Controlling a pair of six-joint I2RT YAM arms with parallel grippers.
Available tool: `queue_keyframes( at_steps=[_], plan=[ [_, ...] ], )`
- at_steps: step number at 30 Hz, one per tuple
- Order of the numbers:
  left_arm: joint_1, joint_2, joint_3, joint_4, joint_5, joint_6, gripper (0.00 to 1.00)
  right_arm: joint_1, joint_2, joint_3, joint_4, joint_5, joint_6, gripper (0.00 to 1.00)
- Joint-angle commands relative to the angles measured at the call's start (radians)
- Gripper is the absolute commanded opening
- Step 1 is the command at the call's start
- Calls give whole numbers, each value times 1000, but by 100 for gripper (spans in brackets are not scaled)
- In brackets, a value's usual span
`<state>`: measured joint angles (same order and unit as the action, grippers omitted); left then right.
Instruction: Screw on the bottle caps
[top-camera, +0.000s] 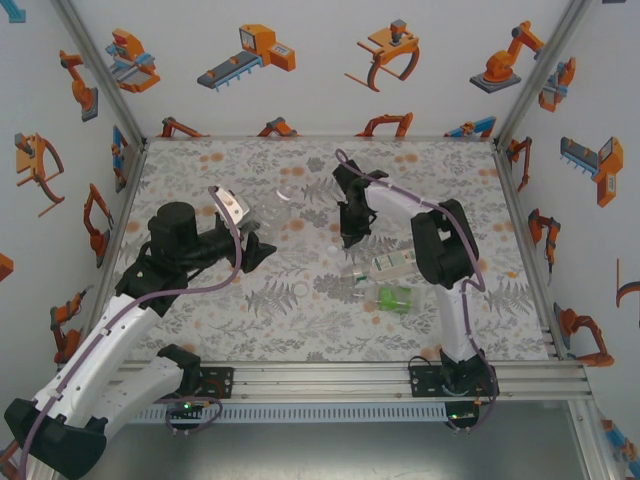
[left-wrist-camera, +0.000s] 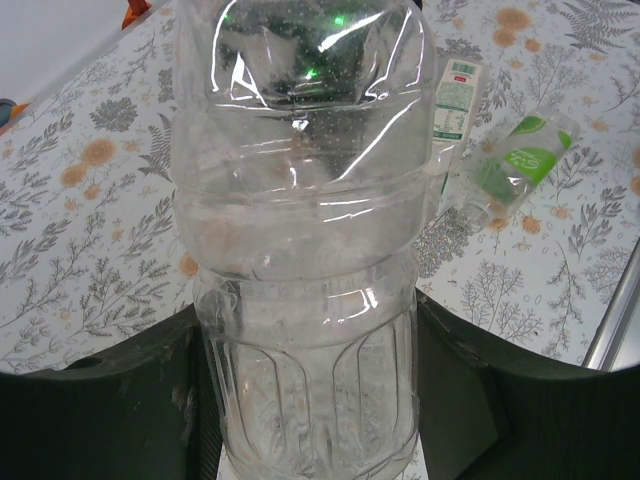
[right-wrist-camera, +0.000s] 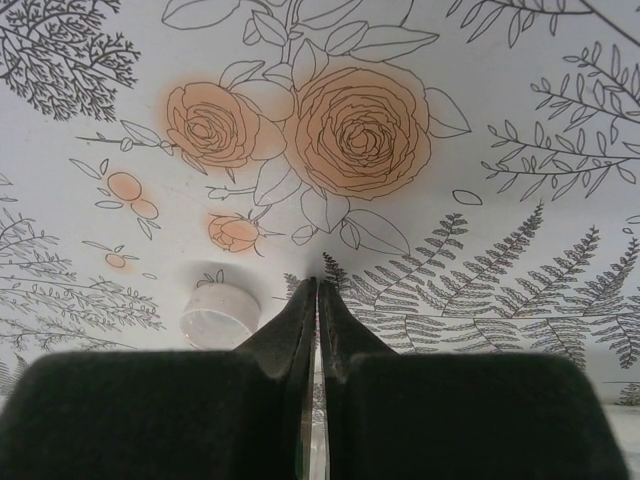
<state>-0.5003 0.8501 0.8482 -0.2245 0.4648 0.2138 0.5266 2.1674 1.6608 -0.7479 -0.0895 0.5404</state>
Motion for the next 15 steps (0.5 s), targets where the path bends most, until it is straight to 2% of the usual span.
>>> queue_keyframes(
  at_steps=[1,7,12,15],
  plan=[
    [8,-7,14,16,17,-17,0,-4,-81,-36,6,-13,-23,12],
    [7,-1,12,29,18,-24,0,9,-105,-43,7,-70,-13,18],
    [8,-5,17,26,18,-24,0,11,-97,-30,28,-121,20,15],
    [8,-3,17,24,18,-22,0,18,-73,-3,-1,-108,15,14]
  ],
)
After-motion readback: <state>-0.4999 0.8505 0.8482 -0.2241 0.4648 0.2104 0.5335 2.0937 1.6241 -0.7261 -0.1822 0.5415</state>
